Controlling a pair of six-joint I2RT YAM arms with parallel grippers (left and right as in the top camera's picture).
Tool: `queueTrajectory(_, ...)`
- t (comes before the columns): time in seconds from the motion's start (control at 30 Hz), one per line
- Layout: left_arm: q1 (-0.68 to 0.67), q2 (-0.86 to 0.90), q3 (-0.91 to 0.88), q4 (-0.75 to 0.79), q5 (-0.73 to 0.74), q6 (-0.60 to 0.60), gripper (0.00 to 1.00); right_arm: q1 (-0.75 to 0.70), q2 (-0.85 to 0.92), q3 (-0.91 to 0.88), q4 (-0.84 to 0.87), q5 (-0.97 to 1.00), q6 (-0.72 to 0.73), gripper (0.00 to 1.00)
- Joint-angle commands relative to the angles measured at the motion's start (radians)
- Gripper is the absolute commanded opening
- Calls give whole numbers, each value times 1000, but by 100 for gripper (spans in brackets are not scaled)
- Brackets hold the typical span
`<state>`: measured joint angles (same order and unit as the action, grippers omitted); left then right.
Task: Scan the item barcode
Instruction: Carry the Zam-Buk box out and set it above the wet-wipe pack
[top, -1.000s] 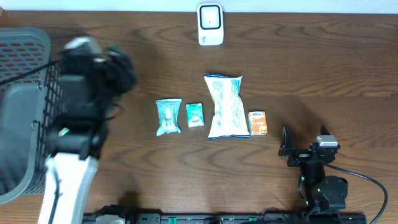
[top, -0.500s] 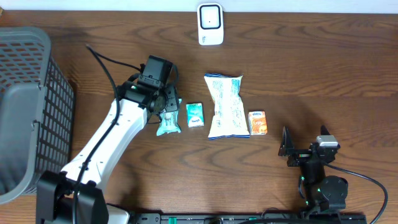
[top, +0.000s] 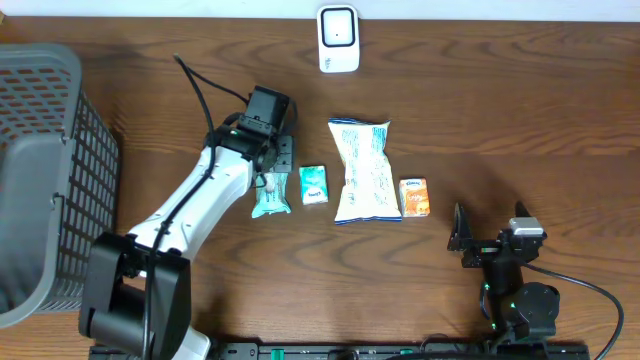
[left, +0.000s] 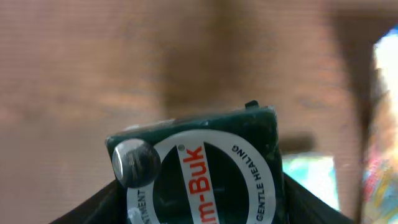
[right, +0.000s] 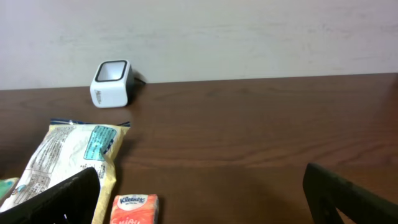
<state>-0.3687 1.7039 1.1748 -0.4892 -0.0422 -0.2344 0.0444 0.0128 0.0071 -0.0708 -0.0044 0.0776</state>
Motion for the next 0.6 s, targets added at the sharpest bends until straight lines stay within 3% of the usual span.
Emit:
queueTrajectory(0.0,-26,35,14,57,21,16,61,10,-2,-2,-4,1,-12,99)
queueTrajectory(0.23,-68,125,14,202,20,16,61,10,-2,-2,-4,1,-12,99)
queueTrajectory(0.57,-69,214,14,208,33,-33,61,10,-2,-2,-4,1,-12,99)
